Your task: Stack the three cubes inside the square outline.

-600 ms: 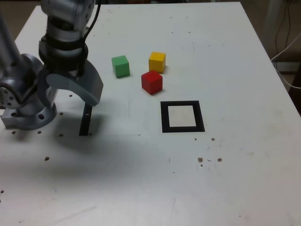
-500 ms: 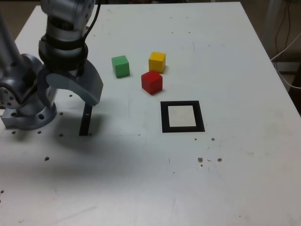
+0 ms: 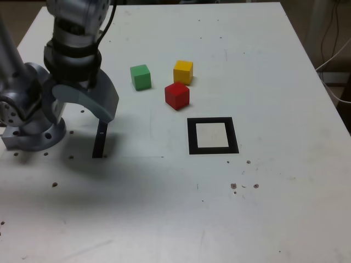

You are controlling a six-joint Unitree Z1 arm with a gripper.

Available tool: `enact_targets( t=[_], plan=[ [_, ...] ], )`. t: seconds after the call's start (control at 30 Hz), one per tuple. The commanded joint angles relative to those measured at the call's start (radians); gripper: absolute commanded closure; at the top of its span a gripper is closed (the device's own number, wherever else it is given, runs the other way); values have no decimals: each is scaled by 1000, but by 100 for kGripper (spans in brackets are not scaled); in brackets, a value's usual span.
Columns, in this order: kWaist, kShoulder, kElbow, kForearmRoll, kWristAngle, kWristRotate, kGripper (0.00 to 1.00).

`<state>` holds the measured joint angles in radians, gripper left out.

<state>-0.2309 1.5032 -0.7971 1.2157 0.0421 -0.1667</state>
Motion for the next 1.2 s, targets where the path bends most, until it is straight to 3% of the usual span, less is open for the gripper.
enact_targets(
  t=[0.0, 0.37, 0.8, 1.17],
  plan=[
    [-1, -11, -10, 10, -2, 2, 1],
    [13, 10, -110, 60, 20, 36, 1],
    [126, 87, -258, 106, 57, 115, 1],
    [230, 187, -406, 133, 54, 169, 1]
  ],
)
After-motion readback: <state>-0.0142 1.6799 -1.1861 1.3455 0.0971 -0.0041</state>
